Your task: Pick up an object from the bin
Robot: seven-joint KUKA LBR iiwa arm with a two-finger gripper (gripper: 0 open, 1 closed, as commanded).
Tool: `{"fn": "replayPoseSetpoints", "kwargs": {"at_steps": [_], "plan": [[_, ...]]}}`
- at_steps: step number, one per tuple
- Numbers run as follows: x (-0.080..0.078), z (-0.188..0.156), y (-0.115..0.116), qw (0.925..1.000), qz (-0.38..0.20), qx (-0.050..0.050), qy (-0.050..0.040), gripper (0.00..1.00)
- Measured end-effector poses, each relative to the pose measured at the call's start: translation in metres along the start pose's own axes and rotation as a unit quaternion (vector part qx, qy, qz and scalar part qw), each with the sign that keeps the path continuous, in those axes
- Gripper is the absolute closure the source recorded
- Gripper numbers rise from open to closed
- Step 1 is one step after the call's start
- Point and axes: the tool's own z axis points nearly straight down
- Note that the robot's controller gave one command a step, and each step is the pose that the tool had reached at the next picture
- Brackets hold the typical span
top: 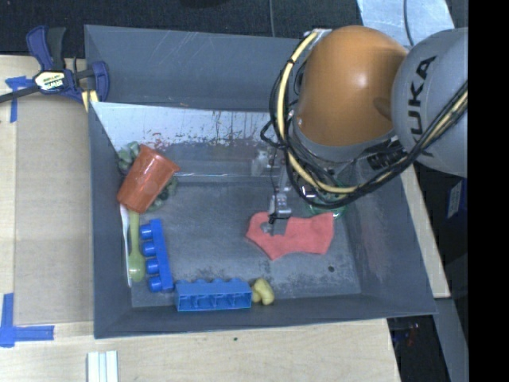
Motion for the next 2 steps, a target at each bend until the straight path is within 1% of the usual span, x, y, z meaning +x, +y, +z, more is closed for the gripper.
{"fn": "replayPoseSetpoints", "kwargs": {"at_steps": [1,2], "plan": [[-0.001,-0.004,0.000,1.0000,0.001,0.000,-0.0038,0.00],[-0.009,0.059,-0.029,0.9997,-0.024,0.000,-0.0073,0.00]]}}
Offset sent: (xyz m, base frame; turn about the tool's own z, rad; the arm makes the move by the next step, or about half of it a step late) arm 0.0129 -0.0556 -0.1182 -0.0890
